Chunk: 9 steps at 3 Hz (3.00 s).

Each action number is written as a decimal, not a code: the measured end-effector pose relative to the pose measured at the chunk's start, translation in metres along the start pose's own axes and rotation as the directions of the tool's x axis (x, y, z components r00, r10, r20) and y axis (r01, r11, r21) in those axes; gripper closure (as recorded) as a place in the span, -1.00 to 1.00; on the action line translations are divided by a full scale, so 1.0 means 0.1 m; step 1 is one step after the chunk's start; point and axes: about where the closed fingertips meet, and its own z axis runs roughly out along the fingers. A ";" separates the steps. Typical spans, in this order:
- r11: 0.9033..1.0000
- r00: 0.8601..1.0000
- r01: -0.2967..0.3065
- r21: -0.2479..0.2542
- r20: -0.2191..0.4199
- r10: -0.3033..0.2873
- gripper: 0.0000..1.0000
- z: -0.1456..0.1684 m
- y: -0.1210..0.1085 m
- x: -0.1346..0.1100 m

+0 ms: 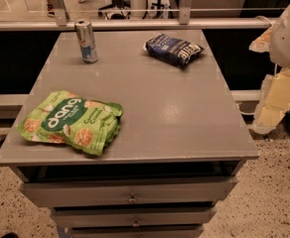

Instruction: Pick redbull can

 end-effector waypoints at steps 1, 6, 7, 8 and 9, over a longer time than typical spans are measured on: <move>1.000 1.000 0.000 0.000 0.000 0.000 -1.00 0.00 0.00 0.00; 0.998 0.923 -0.068 -0.004 0.379 0.064 -1.00 1.02 -0.98 -1.28; 0.996 0.877 -0.085 -0.021 0.474 0.084 -1.00 1.24 -1.18 -1.69; 0.991 0.803 -0.126 -0.035 0.584 0.123 -1.00 1.52 -1.47 -2.18; 0.984 0.720 -0.174 -0.040 0.677 0.155 -1.00 1.80 -1.74 -2.61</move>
Offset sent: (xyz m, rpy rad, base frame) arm 0.0866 0.0426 -0.0166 0.1863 -0.0808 0.0438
